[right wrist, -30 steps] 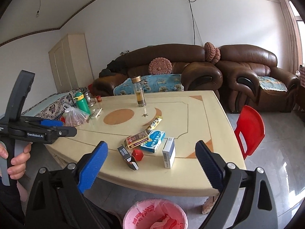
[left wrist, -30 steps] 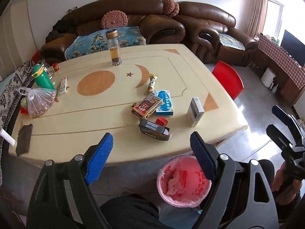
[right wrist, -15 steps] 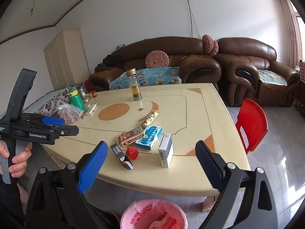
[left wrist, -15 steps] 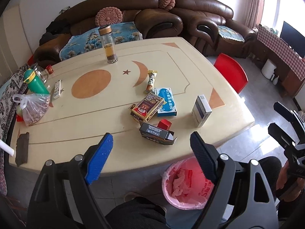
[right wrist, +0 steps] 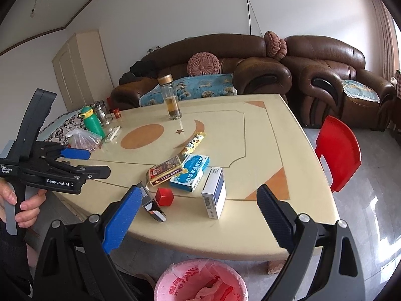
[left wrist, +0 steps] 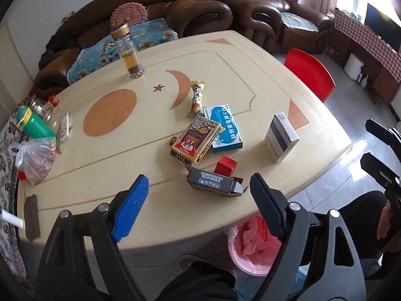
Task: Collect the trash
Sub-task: 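Raise both tools from the bin back toward the table, then grasp the maroon snack box with the left tool while the right tool grasps the white medicine box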
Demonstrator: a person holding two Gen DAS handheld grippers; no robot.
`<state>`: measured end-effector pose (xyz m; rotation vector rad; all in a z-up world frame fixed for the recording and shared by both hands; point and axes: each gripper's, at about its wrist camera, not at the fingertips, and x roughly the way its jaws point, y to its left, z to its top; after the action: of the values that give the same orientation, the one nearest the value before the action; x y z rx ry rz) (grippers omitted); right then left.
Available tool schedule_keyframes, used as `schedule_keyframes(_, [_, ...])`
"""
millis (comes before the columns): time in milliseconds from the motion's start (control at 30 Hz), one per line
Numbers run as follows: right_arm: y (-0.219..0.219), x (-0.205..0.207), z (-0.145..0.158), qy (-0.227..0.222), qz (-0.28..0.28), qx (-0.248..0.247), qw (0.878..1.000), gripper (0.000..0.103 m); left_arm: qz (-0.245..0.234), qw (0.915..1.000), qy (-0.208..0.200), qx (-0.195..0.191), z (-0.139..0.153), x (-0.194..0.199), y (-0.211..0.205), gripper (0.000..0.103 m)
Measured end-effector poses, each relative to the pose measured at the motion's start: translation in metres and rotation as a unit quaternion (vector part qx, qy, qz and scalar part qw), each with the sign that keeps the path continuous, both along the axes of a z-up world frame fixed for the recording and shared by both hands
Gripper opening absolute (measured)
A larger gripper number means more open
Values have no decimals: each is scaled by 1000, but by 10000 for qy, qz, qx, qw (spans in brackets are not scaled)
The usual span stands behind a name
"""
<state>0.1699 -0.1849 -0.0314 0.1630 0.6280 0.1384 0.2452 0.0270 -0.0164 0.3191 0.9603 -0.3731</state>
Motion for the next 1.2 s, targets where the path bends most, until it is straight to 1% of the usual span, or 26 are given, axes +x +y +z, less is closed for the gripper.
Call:
schedule_keyframes(100, [0, 9, -9, 90, -3, 19, 10000, 91, -234, 9997, 75, 13, -8, 15, -2, 81])
schedule_keyframes(167, [0, 15, -13, 158, 19, 38, 9999, 91, -261, 9994, 166, 132, -17, 27, -3, 81])
schedule_keyframes(367, [-1, 32, -30, 337, 6, 82, 9994, 91, -401, 9978, 424, 313, -42, 54, -7, 81])
schedule_keyframes(567, [-1, 49, -47, 502, -6, 103, 9987, 91, -604, 9955, 646, 339, -61, 75, -15, 81])
schedule_keyframes(700, [2, 58, -59, 578, 2, 82, 9983, 91, -819, 9929, 794, 335, -73, 91, -21, 81])
schedule_keyframes(933, [8, 75, -83, 773, 80, 35, 9970, 91, -1266, 9861, 956, 491, -95, 111, -31, 81])
schedule_keyframes(1100, [6, 84, -96, 851, 75, 101, 9963, 91, -1278, 9839, 1101, 595, -113, 128, -34, 81])
schedule_keyframes(1200, [7, 87, -102, 867, 93, 109, 9961, 91, -1284, 9828, 1197, 574, -122, 138, -34, 81])
